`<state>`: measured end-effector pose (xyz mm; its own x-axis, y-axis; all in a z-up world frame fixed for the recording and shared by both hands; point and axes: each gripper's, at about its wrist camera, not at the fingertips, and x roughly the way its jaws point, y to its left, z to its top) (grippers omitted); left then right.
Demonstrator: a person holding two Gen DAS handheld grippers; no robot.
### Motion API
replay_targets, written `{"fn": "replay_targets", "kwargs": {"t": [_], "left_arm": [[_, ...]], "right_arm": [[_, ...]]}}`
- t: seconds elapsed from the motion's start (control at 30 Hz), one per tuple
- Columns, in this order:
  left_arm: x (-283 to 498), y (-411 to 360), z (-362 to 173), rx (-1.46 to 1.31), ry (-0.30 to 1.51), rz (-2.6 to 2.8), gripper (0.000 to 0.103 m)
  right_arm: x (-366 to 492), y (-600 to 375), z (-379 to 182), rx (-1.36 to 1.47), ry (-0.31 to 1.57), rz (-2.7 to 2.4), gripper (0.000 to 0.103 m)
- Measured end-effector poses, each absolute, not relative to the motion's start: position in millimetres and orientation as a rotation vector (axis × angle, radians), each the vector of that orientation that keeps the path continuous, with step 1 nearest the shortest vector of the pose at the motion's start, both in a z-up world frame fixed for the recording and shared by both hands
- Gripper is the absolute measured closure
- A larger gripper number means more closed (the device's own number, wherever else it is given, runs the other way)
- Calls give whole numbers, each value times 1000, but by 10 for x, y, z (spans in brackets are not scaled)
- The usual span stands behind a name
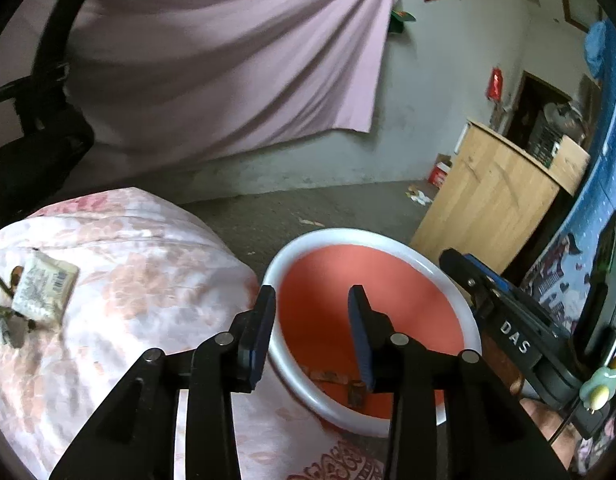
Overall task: Collect trash
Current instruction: 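Open both tools to drop the items into the basin, then move both open tools back over the remaining table trash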
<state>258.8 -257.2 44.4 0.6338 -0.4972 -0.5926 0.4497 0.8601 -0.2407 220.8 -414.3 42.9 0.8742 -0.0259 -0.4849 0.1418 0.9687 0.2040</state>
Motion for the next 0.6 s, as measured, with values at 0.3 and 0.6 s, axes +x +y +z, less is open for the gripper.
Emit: {"fn": "replay_targets", "kwargs": {"t": [0.3, 0.6], "left_arm": [[2480, -2065, 656, -152, 591, -400, 52], [2277, -1603, 830, -166, 520, -300, 10]], "right_arm": [[2107, -3963, 627, 208, 416, -66, 61], [2033, -3664, 808, 188, 346, -27, 27]]}}
